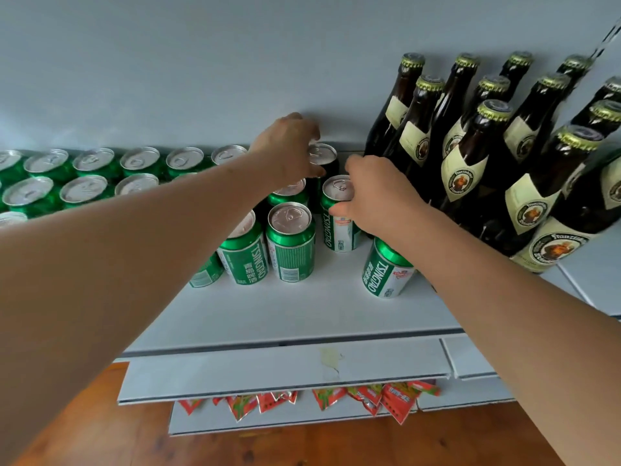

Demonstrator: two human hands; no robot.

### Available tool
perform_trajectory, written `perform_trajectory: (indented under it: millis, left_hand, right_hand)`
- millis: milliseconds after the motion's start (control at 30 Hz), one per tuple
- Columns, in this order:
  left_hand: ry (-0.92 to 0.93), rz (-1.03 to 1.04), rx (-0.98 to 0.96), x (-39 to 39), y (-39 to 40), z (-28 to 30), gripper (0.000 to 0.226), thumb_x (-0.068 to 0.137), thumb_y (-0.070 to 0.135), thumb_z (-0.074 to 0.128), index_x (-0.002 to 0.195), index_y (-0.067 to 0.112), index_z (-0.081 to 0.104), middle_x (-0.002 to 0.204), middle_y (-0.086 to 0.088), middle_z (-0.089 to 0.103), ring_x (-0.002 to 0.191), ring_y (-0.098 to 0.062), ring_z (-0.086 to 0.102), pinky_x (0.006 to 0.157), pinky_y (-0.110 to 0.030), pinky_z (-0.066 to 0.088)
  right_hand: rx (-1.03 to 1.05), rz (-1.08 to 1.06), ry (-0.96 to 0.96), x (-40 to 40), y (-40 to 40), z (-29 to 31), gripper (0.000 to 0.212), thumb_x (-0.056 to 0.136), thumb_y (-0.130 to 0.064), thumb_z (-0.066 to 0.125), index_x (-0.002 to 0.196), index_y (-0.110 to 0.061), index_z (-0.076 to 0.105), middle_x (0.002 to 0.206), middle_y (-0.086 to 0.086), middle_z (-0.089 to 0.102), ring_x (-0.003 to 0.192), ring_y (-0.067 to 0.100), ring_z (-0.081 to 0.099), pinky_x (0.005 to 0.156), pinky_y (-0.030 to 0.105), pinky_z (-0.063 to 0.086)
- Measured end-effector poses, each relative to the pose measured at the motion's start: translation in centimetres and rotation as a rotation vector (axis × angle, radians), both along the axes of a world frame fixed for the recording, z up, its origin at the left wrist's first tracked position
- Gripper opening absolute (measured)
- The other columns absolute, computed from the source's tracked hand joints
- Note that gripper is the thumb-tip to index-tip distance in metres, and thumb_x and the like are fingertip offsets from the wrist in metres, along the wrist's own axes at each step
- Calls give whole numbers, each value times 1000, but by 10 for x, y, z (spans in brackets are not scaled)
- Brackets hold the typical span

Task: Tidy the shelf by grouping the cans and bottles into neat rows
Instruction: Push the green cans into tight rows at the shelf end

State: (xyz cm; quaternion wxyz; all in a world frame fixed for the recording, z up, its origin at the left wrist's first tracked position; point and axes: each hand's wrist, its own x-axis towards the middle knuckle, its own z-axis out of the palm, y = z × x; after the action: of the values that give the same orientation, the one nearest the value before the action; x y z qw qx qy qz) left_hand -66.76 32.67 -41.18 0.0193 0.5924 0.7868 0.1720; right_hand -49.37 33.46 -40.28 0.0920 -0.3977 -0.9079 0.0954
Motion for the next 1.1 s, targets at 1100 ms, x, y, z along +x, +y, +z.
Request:
perform_trajectory:
  millis: [1100]
  left_hand:
    - [-3, -106, 43, 29, -47, -21, 35, 99, 45, 45, 133, 49, 53, 139, 4, 45, 133, -27, 34, 109, -43, 23]
  right_hand:
    - [-186, -225, 440, 67, -77, -56, 78, 81, -20, 76, 147, -25, 35, 135, -2, 49, 120, 12, 47, 93, 17, 35]
